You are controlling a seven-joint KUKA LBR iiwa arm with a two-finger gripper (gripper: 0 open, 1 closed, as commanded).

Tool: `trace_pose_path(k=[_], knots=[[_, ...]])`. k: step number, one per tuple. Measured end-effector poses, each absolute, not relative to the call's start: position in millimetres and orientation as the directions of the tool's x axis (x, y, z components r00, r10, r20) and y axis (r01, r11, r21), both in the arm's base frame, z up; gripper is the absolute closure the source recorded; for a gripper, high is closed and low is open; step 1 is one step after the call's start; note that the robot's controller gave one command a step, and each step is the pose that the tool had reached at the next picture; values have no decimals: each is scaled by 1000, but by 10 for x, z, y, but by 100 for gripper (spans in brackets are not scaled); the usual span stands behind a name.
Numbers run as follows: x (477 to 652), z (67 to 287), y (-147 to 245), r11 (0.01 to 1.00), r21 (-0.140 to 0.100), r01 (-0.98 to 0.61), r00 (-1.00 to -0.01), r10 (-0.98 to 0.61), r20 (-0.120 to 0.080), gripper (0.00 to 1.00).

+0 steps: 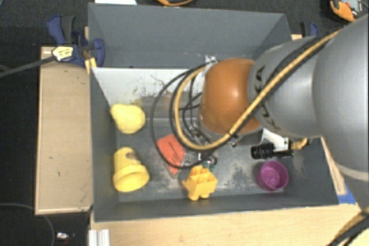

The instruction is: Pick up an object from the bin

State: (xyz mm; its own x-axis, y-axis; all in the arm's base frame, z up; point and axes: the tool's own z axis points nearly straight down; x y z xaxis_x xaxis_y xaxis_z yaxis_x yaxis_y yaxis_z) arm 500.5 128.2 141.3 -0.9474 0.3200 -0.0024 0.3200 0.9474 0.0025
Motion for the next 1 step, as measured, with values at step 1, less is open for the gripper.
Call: trace_pose_path(k=[1], knots=[[4877,998,1025,882,0,472,-882,472,2,0]])
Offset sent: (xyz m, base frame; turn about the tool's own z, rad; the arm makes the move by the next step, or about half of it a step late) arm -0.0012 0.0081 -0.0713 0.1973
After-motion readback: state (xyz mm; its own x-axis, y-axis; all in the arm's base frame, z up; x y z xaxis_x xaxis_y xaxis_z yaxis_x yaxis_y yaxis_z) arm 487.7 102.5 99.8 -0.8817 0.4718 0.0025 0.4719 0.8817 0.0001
